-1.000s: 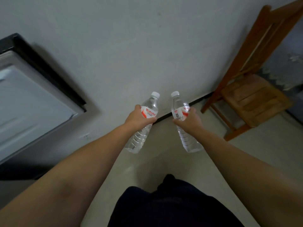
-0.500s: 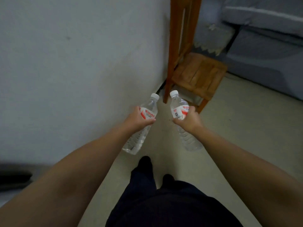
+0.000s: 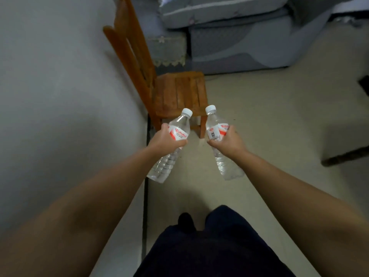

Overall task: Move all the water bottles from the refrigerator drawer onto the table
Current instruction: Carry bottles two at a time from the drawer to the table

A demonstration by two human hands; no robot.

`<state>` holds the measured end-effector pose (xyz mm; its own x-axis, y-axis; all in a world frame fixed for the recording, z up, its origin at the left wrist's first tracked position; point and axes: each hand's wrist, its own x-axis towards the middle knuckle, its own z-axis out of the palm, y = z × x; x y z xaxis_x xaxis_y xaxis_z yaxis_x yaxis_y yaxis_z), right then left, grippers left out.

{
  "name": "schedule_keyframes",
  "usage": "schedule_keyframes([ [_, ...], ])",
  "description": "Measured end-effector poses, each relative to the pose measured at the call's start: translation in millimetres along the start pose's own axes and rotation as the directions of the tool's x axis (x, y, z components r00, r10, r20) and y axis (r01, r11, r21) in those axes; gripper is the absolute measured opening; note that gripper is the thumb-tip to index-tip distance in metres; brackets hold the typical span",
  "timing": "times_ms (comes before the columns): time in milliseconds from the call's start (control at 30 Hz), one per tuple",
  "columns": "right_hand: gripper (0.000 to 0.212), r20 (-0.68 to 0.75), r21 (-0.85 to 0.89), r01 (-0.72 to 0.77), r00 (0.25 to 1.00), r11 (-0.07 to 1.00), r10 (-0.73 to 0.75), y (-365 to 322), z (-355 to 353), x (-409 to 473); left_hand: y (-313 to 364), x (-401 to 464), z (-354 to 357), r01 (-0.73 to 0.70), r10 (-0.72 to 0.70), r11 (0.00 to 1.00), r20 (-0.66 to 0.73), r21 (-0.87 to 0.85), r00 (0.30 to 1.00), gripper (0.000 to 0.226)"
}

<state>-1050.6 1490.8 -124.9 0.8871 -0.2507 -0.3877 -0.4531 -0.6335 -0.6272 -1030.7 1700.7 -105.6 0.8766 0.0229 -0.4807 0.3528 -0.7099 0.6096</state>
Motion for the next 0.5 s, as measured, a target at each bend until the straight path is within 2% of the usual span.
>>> schedule_keyframes([
  [267, 0.075, -0.166, 0.150, -0.205, 0.959, 0.967, 0.229, 46, -44, 8, 73, 36, 38, -0.185, 0.154, 0.967, 0.174, 0.175, 0.973, 0.079],
  [500, 0.073, -0.256, 0.271, -0.279, 0.902, 0.921, 0.348, 98, -101, 35, 159, 66, 97, -0.345, 0.282, 0.919, 0.293, 0.190, 0.913, 0.076],
])
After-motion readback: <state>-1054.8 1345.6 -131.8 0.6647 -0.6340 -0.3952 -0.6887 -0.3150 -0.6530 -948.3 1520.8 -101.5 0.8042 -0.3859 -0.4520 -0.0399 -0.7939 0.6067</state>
